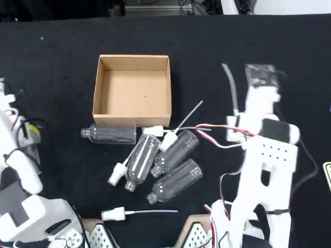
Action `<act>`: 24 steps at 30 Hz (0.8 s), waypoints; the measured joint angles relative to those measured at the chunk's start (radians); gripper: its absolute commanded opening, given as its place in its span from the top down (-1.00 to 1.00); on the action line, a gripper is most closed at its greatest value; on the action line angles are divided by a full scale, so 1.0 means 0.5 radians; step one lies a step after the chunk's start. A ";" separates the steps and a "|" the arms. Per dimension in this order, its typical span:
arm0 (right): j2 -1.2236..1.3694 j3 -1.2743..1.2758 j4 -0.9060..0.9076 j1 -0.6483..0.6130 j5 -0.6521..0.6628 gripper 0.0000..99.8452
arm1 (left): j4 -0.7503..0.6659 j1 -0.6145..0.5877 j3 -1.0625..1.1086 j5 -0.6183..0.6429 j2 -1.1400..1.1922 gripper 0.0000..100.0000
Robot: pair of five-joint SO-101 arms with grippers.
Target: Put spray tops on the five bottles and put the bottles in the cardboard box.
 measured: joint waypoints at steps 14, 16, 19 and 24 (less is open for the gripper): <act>0.534 0.193 -0.285 0.371 -0.187 0.97 | -0.110 0.203 0.028 0.267 0.184 0.94; 0.580 0.166 -0.285 0.371 -0.203 0.96 | -0.117 0.203 0.028 0.276 0.150 0.94; 0.657 0.153 -0.292 0.371 -0.292 0.80 | -0.172 0.203 0.034 0.307 0.068 0.94; 0.844 0.153 -0.295 0.368 -0.565 0.48 | -0.470 0.209 0.313 0.448 -0.058 0.94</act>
